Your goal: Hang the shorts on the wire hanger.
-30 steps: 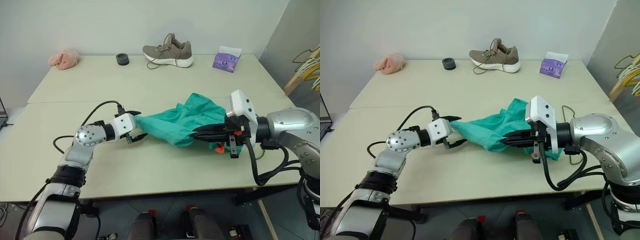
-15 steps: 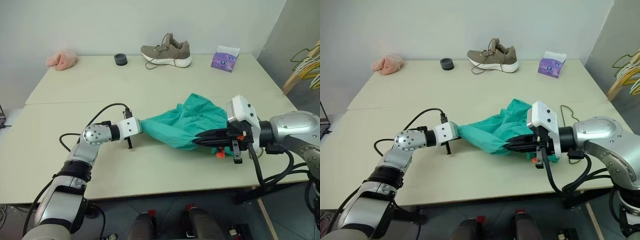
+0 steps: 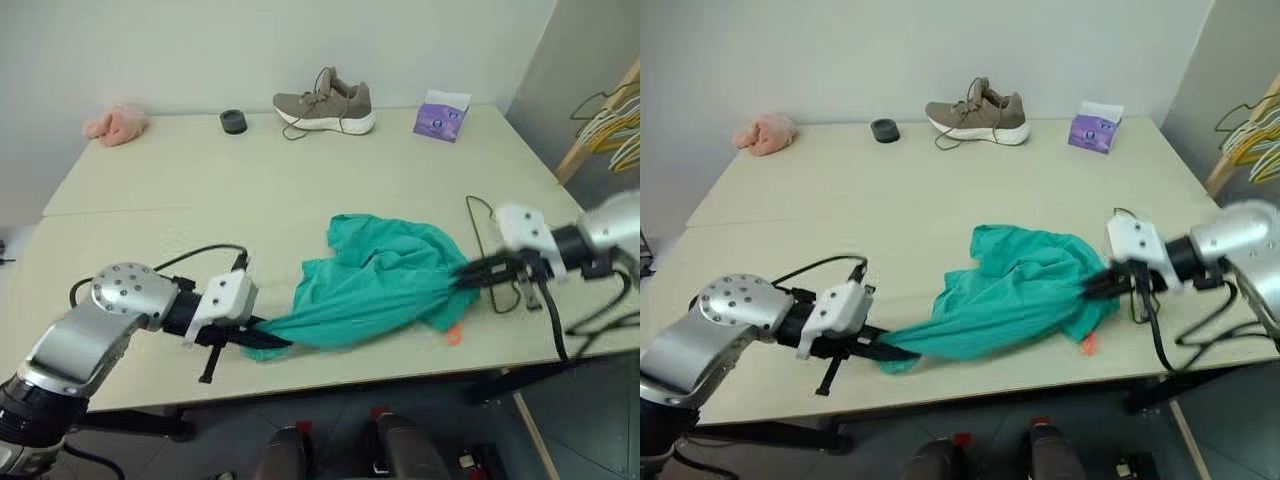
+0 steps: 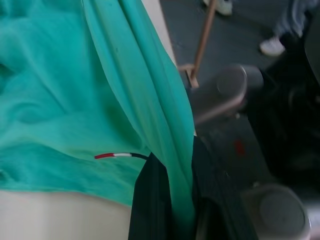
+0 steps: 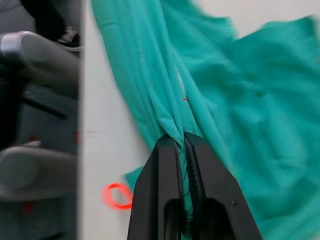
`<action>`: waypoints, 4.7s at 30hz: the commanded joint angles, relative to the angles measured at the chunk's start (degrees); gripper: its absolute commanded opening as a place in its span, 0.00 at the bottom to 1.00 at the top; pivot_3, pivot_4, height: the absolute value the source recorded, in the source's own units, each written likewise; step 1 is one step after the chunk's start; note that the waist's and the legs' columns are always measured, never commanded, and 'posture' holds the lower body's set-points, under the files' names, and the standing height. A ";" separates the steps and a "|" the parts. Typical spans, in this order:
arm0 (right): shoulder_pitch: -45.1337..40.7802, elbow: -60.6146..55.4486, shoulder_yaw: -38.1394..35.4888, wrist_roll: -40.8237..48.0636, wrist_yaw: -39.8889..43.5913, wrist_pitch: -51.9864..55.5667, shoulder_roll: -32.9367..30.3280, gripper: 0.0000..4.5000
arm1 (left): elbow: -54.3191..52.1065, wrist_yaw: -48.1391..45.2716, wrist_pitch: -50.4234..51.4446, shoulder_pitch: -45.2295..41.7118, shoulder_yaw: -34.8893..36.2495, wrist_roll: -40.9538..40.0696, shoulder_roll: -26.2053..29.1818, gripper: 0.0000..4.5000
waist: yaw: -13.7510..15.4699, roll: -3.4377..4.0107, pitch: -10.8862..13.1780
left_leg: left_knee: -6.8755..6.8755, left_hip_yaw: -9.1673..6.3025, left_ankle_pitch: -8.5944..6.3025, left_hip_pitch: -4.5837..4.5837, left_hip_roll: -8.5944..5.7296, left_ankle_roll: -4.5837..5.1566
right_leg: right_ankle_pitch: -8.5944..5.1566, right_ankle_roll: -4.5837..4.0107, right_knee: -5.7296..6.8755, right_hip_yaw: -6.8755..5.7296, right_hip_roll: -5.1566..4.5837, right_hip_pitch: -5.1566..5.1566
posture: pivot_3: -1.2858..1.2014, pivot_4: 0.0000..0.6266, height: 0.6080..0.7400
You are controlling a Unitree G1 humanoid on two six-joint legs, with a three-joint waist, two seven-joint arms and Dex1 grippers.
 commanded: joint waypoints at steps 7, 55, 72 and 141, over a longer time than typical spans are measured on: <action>-41.43 62.39 12.16 -34.44 -38.27 -36.71 28.36 0.00 | 52.94 39.63 -4.84 -40.91 6.40 13.02 -24.52 0.01 | -0.12 -0.20 -0.13 | 0.08 0.39 0.49 -1.18 -0.04 -0.84 | 0.51 -0.23 0.27 0.42 -0.26 -1.21 | 0.48 0.12 1.00; 22.26 -13.17 3.43 -11.37 -8.48 -19.49 8.70 0.00 | -6.25 0.10 -1.15 25.10 3.96 8.17 14.61 0.01 | 1.42 -0.39 -0.89 | 0.08 2.30 -0.11 -0.06 0.17 0.16 | 0.41 0.25 0.92 2.37 0.15 -1.37 | 0.48 0.17 1.00; 24.01 -19.43 3.47 -7.90 -2.15 -13.49 6.92 0.77 | -9.67 -3.40 -6.21 32.10 5.03 10.88 18.02 0.68 | 1.46 -0.41 -0.92 | 0.07 2.32 -0.13 -0.05 0.16 0.19 | 0.28 0.46 0.90 2.38 0.12 -1.36 | 0.49 0.16 1.00; 10.18 22.85 -26.06 -6.57 -57.00 19.32 22.97 0.01 | 6.26 9.37 -0.14 -10.92 5.18 4.35 -6.10 1.00 | -1.49 -1.14 -1.54 | -0.04 2.35 -0.45 0.64 -0.04 0.67 | 0.39 0.90 -0.18 2.53 0.02 -0.13 | 0.47 0.19 1.00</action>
